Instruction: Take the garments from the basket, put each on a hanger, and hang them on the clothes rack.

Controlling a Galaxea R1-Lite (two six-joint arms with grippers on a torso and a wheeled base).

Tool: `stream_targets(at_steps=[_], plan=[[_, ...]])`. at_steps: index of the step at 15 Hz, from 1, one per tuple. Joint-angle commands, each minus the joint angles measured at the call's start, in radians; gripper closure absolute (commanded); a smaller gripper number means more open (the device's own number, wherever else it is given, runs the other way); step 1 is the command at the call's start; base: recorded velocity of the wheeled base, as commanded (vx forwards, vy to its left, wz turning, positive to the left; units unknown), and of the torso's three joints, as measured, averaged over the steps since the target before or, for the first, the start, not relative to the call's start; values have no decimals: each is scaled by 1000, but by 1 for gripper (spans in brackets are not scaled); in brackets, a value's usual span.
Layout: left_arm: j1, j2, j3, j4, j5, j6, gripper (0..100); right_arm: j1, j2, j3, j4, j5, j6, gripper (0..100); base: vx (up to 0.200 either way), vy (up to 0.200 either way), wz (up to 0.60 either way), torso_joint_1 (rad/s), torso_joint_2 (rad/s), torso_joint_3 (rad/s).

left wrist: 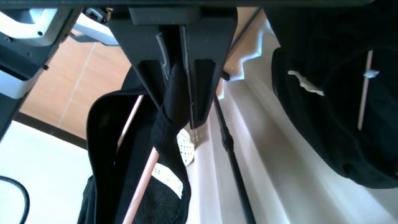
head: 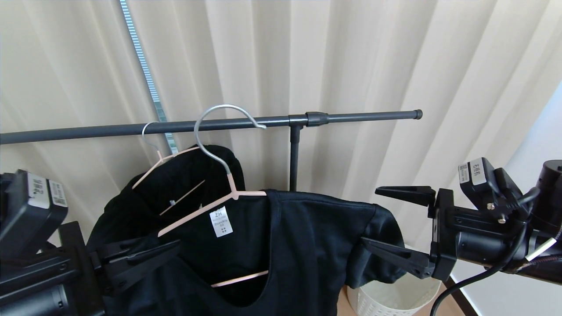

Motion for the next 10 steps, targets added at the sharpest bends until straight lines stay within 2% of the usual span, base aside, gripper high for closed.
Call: stream_targets(at_steps=[1,4,10], plan=[[10,-30,0,0,0,0,100,-13,13,-4,-1,1,-1,0,0,0,0,0,0,0],[45,-53,1,0,-2,0,100,-42,48,-9,-2,1,-5,0,0,0,0,0,0,0],[51,-92,15,0,-3,-28,100,-110,137,-21,-4,1,-80,0,0,0,0,0,0,0]])
